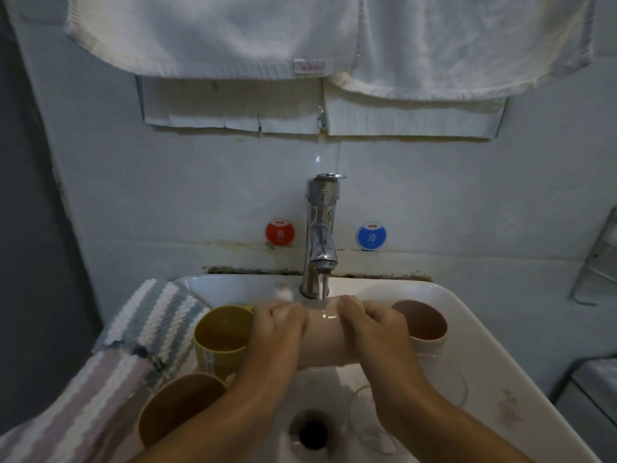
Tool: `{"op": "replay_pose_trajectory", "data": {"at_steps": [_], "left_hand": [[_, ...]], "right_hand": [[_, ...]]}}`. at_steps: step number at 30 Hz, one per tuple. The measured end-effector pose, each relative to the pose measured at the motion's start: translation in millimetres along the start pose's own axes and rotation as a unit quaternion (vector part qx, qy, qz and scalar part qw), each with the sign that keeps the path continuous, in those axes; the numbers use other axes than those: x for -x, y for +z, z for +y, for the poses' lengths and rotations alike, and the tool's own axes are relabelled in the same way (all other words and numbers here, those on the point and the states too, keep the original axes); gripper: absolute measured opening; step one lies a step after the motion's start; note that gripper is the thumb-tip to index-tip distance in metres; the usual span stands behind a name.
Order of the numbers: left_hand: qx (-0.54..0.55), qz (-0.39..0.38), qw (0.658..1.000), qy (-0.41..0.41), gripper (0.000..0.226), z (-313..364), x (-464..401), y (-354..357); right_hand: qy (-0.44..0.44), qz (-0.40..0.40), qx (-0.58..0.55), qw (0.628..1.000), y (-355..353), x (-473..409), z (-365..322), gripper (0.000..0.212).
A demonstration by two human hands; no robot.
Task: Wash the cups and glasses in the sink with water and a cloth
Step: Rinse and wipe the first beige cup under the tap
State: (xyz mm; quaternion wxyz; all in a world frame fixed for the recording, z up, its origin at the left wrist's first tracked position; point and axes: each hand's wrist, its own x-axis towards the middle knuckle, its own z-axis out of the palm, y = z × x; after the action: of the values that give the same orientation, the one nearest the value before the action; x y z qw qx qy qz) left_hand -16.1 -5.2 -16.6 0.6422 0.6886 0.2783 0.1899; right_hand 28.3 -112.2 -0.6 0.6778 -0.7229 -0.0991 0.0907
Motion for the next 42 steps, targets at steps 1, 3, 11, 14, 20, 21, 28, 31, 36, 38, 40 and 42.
{"op": "replay_pose_trajectory", "data": {"at_steps": [1,3,11,14,20,21,28,31,36,38,40,42], "left_hand": [[-0.016,-0.005,1.0,0.009,0.039,0.8,2.0,0.5],[-0.043,-0.012,0.999,0.01,0.05,2.0,6.3,2.1],[-0.033,-0.017,0.998,0.058,0.023,-0.3,4.4,-0.4],[-0.063,-0.037,0.995,0.073,0.034,0.6,6.8,0.1],[-0.065,-0.046,0.993,0.088,0.047,-0.1,5.6,1.1],[-0.058,-0.043,0.993,0.094,0.043,0.1,5.1,0.9],[-0.035,-0.044,0.994,0.098,0.047,-0.7,2.6,-0.2],[-0.061,-0.052,0.991,0.107,0.047,-0.7,4.6,0.7],[-0.031,-0.034,0.994,0.1,0.029,0.6,-0.1,-0.3],[-0.015,-0.032,0.996,0.085,0.036,0.7,-1.8,-0.4],[-0.008,-0.033,0.997,0.074,0.039,1.2,-1.9,0.4],[-0.002,-0.039,0.997,0.073,0.039,0.6,-1.5,1.1]], "right_hand": [[0.01,0.009,-0.01,1.0,0.0,-2.6,0.5,0.023],[0.032,0.026,-0.016,0.999,-0.1,-7.3,1.4,0.024],[0.012,-0.01,0.018,1.0,-4.1,-4.2,3.5,0.018],[0.019,-0.016,0.047,0.999,-2.4,-1.9,-2.0,0.018],[0.039,0.013,-0.009,0.999,-1.8,-3.1,-1.4,0.019],[0.053,0.017,-0.018,0.998,-1.1,-3.9,-1.3,0.018],[0.108,0.032,-0.037,0.993,-2.0,-8.7,0.3,0.015],[0.12,0.038,-0.042,0.991,-1.8,-8.4,-2.0,0.014],[0.121,0.051,-0.043,0.99,-1.0,-8.3,1.7,0.023],[0.117,0.051,-0.049,0.991,-0.9,-8.3,2.5,0.024],[0.114,0.049,-0.054,0.991,-1.2,-7.7,2.2,0.024],[0.114,0.048,-0.055,0.991,-2.2,-8.1,3.7,0.023]]}}
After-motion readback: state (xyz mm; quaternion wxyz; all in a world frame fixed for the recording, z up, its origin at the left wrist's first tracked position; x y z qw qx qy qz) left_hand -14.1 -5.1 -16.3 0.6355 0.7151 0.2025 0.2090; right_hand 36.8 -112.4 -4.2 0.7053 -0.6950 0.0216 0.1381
